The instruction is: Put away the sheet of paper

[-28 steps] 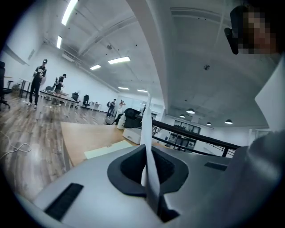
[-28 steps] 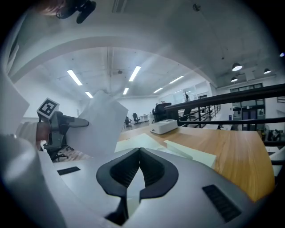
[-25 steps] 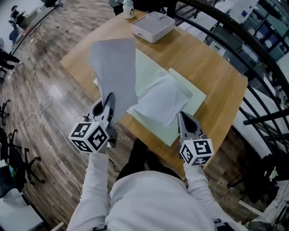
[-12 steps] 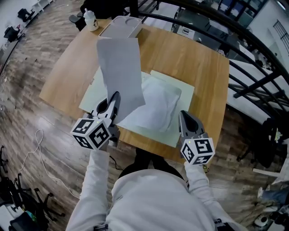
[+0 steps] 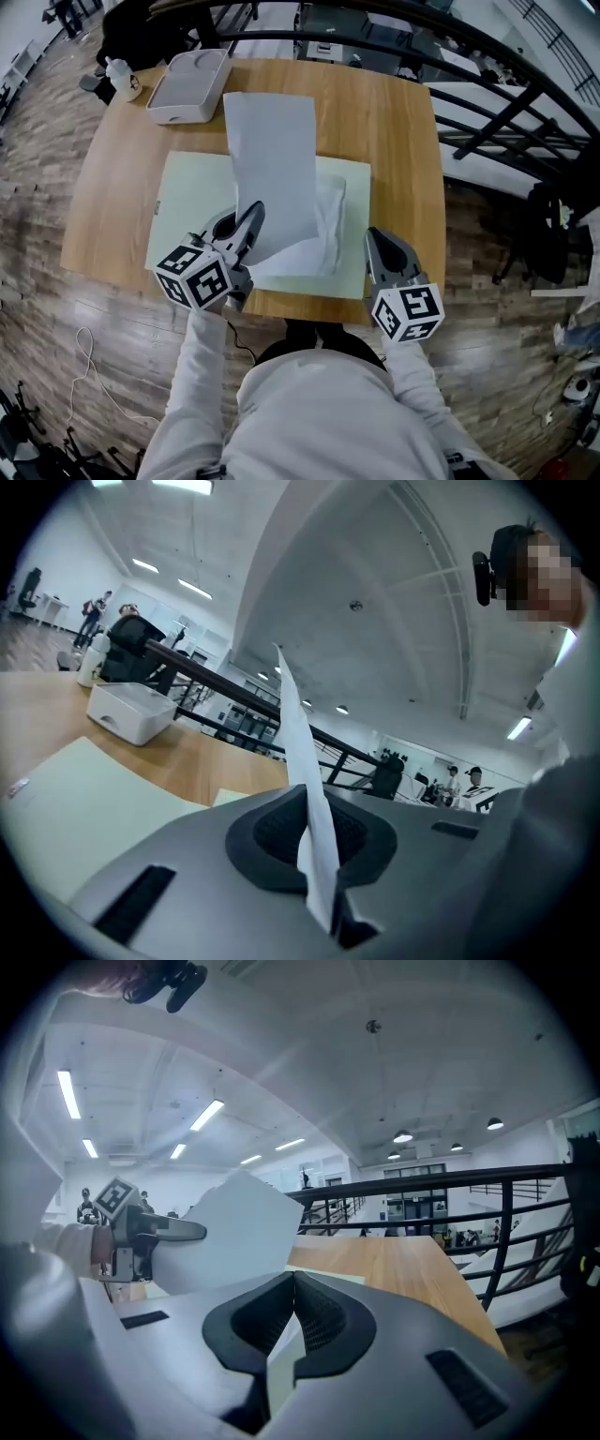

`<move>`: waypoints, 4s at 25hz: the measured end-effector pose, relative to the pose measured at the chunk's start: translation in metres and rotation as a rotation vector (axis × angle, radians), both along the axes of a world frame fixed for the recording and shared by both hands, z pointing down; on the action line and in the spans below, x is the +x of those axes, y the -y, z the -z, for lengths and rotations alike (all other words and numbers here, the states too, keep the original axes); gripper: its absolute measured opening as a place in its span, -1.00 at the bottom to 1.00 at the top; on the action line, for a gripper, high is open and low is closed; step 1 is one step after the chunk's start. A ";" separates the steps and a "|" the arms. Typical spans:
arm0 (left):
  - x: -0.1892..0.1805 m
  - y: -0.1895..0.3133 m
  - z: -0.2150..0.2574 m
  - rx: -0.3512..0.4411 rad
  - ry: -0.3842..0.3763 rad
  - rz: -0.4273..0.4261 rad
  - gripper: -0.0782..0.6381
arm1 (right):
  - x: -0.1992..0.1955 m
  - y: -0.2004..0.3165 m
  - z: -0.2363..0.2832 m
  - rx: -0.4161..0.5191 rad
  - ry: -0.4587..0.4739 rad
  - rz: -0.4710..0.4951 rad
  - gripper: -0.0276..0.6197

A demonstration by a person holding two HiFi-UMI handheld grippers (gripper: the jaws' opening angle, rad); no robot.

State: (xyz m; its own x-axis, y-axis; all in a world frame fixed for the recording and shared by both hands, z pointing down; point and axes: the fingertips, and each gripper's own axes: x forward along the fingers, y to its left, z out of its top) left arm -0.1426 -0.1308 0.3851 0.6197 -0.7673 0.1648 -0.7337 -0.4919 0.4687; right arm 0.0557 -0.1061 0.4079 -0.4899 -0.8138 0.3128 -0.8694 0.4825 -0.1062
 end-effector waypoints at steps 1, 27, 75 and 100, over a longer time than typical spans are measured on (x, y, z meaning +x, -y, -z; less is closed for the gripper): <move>0.007 0.001 -0.004 -0.009 -0.008 -0.040 -0.73 | 0.003 0.000 0.000 0.001 0.000 -0.012 -0.83; -0.003 -0.022 -0.122 -0.430 0.066 -0.249 -0.73 | 0.002 0.006 -0.015 -0.037 -0.009 -0.039 -0.83; -0.071 -0.020 -0.172 -0.688 0.358 -0.133 -0.73 | 0.020 0.006 -0.024 -0.070 0.004 -0.035 -0.83; 0.016 -0.012 -0.173 -0.671 0.236 -0.115 -0.73 | 0.043 -0.004 -0.019 -0.054 0.015 -0.030 -0.83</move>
State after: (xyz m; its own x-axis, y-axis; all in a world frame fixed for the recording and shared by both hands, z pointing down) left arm -0.1271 -0.1189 0.5585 0.5798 -0.3855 0.7178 -0.8139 -0.2335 0.5320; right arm 0.0990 -0.1025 0.4267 -0.4701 -0.8103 0.3498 -0.8817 0.4491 -0.1445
